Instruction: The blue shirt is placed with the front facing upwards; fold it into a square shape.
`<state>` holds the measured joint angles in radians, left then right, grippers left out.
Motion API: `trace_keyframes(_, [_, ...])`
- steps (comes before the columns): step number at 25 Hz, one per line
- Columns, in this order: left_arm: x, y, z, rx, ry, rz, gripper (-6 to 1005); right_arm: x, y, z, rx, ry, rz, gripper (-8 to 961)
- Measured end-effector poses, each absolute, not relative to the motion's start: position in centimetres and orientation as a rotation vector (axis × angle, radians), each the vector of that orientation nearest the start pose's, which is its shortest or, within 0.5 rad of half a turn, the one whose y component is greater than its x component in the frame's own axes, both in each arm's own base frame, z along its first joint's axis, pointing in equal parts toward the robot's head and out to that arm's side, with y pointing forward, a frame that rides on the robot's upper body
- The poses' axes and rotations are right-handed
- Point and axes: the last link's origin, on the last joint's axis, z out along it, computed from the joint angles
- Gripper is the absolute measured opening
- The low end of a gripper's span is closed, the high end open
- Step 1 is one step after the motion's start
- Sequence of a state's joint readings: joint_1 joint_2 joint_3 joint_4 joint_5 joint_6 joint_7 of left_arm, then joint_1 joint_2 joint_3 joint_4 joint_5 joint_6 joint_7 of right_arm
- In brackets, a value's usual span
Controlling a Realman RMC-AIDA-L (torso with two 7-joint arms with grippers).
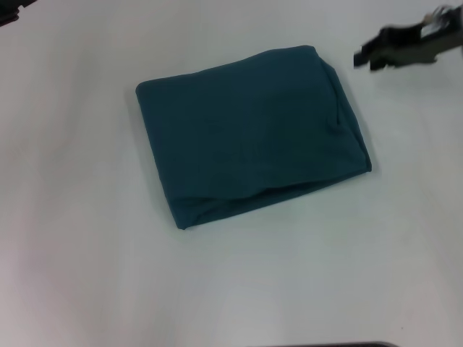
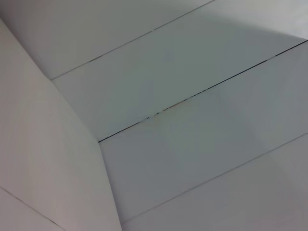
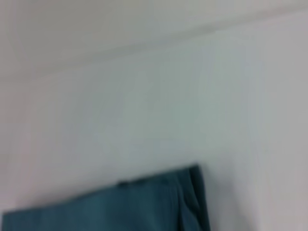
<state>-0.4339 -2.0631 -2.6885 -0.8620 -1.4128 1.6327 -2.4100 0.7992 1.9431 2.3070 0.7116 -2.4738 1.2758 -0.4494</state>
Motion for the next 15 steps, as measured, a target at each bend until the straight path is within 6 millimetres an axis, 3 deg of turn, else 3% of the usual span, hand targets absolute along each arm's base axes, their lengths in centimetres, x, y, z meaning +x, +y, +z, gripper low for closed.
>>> trace_keyframes(4, [-27.0,33.2,10.3,-1.976,-1.705,-1.409,947,24.3,42.6,5.0,-2.118,1.712,0.204,230])
trace_keyframes(10, [-27.0,33.2,10.3,-1.978,-1.707,-1.409,942,23.7,42.0,4.0,-2.190,1.737,0.178,506])
trace_keyframes(13, [-27.0,33.2,10.4,-1.979,-1.708,-1.408,939,22.9,41.3,3.5,-2.313,1.689,0.176,590])
trace_keyframes(15, [-27.0,33.1,10.4,-1.978,-1.707,-1.408,937,22.1,40.1,3.4,-2.486,1.611,0.231,610])
